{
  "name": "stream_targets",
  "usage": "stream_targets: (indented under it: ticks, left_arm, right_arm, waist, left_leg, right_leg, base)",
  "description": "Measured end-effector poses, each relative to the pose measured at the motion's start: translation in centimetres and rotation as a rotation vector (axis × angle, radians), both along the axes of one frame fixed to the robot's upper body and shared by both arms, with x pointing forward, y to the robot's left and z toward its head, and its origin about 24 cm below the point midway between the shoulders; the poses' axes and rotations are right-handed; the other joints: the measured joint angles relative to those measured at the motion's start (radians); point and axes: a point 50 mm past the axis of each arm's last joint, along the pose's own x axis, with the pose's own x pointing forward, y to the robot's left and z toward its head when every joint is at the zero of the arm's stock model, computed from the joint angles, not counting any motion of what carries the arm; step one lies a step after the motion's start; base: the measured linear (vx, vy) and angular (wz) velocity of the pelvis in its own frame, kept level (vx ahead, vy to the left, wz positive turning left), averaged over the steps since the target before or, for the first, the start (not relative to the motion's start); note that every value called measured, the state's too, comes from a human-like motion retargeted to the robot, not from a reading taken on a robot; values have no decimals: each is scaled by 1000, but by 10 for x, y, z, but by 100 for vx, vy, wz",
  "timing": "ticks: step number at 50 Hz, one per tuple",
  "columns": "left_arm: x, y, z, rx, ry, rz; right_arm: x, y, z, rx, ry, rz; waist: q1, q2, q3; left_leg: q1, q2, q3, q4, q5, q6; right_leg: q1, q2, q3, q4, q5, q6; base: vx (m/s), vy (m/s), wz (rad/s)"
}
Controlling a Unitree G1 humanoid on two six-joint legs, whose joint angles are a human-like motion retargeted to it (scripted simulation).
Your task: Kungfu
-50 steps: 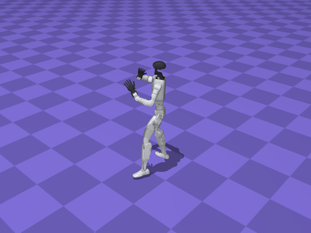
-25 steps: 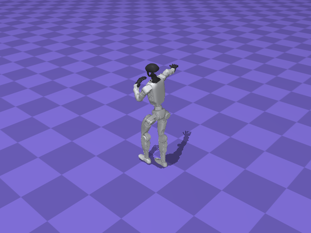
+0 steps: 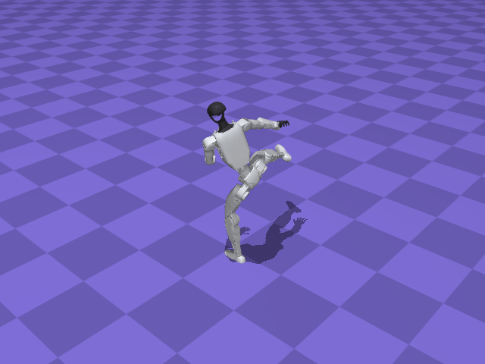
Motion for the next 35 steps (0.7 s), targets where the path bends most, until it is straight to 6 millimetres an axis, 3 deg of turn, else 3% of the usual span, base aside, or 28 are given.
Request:
stream_targets:
  ticks: [2, 3, 5, 10, 12, 16, 19, 21, 23, 26, 30, 33, 35]
  left_arm:
    - [4, 8, -9, 11, 43, 34]
    - [7, 12, -15, 20, 74, 53]
    - [13, 28, -30, 45, 145, 108]
    - [13, 75, -69, 46, 302, 247]
    - [11, 99, -83, 44, 348, 322]
    - [3, 154, -108, 80, 453, 486]
    - [-7, 193, -127, 130, 546, 596]
    - [-15, 207, -140, 144, 605, 650]
    - [-21, 210, -152, 134, 659, 681]
    - [-25, 197, -169, 104, 731, 670]
    - [-26, 169, -179, 103, 771, 589]
    - [-22, 144, -178, 101, 747, 516]
    - [-19, 127, -175, 96, 720, 472]
  right_arm:
    - [-4, 2, -7, -5, 18, -21]
    - [-5, 5, -13, 1, 28, -22]
    - [-5, 16, -28, 29, 47, 14]
    - [-29, 30, -61, 72, 164, 42]
    - [-37, 36, -72, 93, 198, 52]
    - [-51, 52, -94, 156, 254, 78]
    - [-53, 68, -109, 223, 272, 96]
    - [-49, 77, -116, 268, 256, 110]
    - [-41, 86, -120, 314, 232, 128]
    - [-27, 100, -124, 390, 195, 177]
    - [-9, 126, -130, 481, 192, 290]
    - [4, 145, -134, 504, 214, 369]
    - [11, 158, -137, 516, 220, 406]
  waist:
    - [-2, -20, 4]
    - [-22, -24, 10]
    - [-29, -39, 13]
    - [6, -202, -83]
    - [28, -290, -120]
    - [71, -453, -194]
    - [129, -534, -241]
    - [138, -540, -246]
    - [117, -513, -239]
    - [67, -472, -208]
    - [37, -426, -161]
    - [16, -388, -123]
    - [5, -355, -100]
  left_leg:
    - [-9, -33, 17, 45, -36, 25]
    - [-17, -49, 3, 58, -42, 21]
    - [-30, -29, 6, 40, -29, -4]
    - [37, -103, 144, -36, -23, -39]
    - [91, -137, 241, -89, -16, -55]
    - [194, -225, 382, -184, -15, -95]
    - [220, -227, 468, -196, -23, -140]
    - [247, -230, 509, -200, -34, -151]
    - [288, -249, 531, -223, -39, -148]
    - [367, -305, 546, -271, -34, -138]
    - [458, -328, 565, -305, -35, -152]
    - [519, -323, 584, -310, -47, -177]
    - [554, -307, 591, -308, -55, -198]
  right_leg:
    - [-78, -94, -147, 217, -67, -66]
    - [-93, -108, -177, 346, -92, -67]
    - [-97, -27, -256, 547, -100, -41]
    - [-10, 166, -411, 723, -188, 166]
    - [38, 224, -495, 715, -240, 234]
    - [155, 383, -578, 597, -343, 431]
    - [210, 553, -544, 466, -344, 456]
    - [266, 590, -510, 381, -327, 456]
    - [325, 569, -486, 299, -326, 456]
    - [388, 467, -447, 198, -324, 444]
    - [433, 354, -439, 39, -265, 373]
    - [457, 289, -444, -79, -212, 326]
    - [468, 260, -456, -142, -217, 264]
  base:
    - [5, -9, 25]
    - [4, -15, 63]
    - [4, -29, 24]
    - [15, -25, -3]
    - [14, -19, -25]
    - [17, -27, -51]
    - [15, -37, -121]
    - [17, -24, -51]
    - [15, -4, 16]
    - [10, 3, 39]
    - [9, -28, -19]
    - [9, -27, -40]
    - [11, -34, -51]
